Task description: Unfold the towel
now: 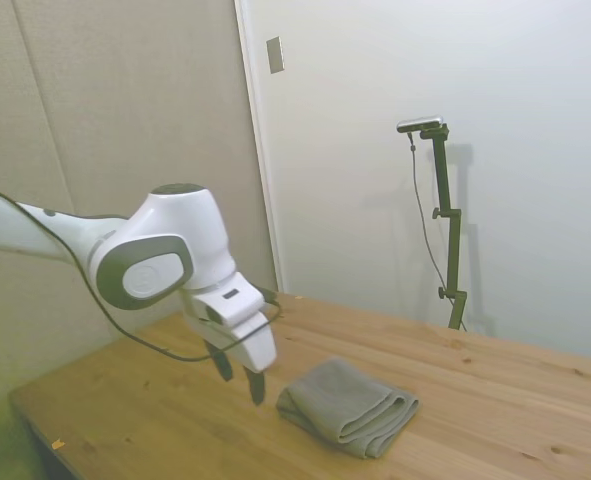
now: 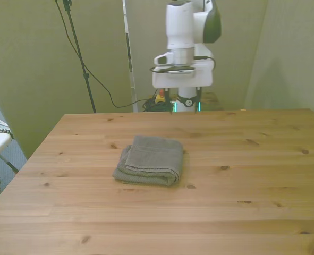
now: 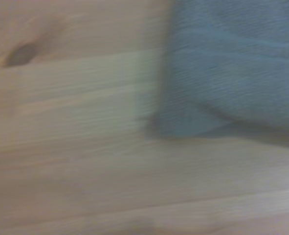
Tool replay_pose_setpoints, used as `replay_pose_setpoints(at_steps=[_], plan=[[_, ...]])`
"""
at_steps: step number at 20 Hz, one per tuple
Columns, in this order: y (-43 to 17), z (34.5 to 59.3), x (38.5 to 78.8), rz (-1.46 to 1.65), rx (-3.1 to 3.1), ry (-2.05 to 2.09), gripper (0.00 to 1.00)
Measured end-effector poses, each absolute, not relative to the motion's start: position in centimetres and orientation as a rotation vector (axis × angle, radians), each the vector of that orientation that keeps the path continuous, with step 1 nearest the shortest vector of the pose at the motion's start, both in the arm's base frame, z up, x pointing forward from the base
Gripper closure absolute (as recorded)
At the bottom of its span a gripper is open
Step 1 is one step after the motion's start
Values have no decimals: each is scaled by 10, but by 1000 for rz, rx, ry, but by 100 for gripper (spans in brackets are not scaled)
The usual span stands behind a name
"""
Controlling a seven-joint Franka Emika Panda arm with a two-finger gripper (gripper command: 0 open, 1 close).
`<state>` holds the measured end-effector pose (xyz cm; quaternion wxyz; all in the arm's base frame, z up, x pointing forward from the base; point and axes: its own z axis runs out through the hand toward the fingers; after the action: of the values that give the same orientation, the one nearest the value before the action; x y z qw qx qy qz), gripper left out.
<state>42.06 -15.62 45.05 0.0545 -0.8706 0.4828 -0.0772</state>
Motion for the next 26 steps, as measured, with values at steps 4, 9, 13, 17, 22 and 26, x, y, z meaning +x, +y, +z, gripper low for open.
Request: replay_pose_setpoints(at_steps=[4,9,13,17,22,26], plan=[[-235,450,428,-289,-2569,1542,0],[-303,428,433,-211,-2403,1533,0],[-345,402,436,-116,-2305,1514,0],[-352,372,446,-65,-2251,1435,0],[-339,364,454,-19,-2233,1346,0],[-332,373,459,-32,-2229,1303,0]])
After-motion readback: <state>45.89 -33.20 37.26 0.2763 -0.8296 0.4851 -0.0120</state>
